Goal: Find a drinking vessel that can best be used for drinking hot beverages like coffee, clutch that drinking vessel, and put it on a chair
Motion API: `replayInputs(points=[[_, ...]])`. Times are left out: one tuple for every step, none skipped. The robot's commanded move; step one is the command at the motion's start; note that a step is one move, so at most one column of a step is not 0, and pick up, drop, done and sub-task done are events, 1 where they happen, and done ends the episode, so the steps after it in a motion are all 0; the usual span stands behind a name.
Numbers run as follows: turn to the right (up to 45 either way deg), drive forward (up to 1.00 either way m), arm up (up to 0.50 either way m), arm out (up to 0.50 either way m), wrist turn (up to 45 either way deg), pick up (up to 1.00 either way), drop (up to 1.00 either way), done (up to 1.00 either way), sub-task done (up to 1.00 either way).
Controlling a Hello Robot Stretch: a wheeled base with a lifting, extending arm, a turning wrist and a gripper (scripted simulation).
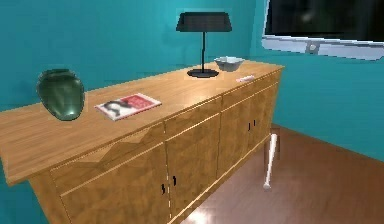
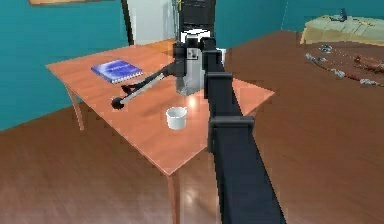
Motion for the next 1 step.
replayInputs(points=[[0.0,0.00,0.00,0.00,45.0,0.00,0.00,0.00,0.00]])
